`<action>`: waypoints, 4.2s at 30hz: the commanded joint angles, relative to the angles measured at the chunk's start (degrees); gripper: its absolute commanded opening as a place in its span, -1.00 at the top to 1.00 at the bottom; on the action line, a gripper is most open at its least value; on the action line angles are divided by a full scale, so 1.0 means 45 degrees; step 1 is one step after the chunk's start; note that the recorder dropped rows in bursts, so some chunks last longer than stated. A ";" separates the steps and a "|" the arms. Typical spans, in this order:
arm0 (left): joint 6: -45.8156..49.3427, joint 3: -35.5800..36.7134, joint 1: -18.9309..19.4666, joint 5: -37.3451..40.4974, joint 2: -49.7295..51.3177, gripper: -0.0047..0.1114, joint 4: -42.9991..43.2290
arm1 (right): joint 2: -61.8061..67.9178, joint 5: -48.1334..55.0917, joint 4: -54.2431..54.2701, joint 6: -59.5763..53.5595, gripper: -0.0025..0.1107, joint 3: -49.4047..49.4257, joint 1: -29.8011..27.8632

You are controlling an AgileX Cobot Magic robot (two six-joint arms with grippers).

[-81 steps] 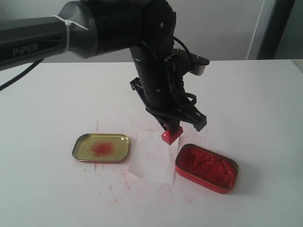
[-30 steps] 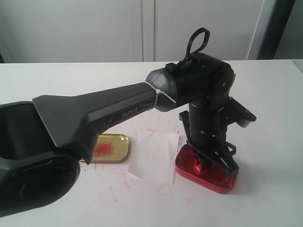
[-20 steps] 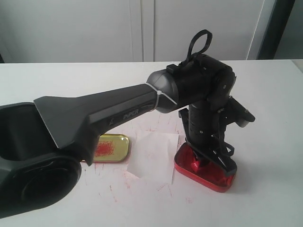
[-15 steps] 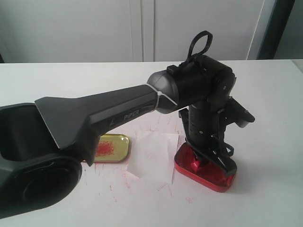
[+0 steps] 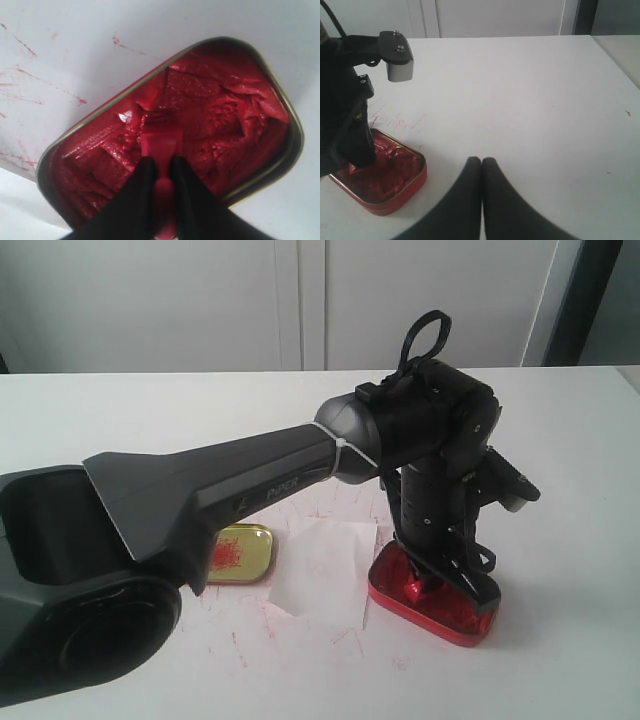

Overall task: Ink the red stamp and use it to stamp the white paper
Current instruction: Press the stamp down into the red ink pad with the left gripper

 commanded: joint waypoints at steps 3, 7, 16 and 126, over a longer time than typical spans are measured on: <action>0.0084 0.0378 0.0001 0.0405 0.1149 0.92 0.0081 | -0.0049 -0.0163 -0.0089 -0.0017 0.96 0.0053 -0.0032; 0.0084 0.0378 0.0001 0.0528 0.1324 0.92 0.0081 | -0.0049 -0.0163 -0.0089 -0.0017 0.96 0.0053 -0.0032; 0.0084 0.0378 0.0001 0.0623 0.1370 0.92 0.0081 | -0.0049 -0.0163 -0.0089 -0.0017 0.96 0.0053 -0.0032; -0.1354 0.0380 -0.1271 0.0030 -0.0448 0.92 0.4154 | -0.0049 -0.0163 -0.0089 -0.0017 0.96 0.0053 -0.0032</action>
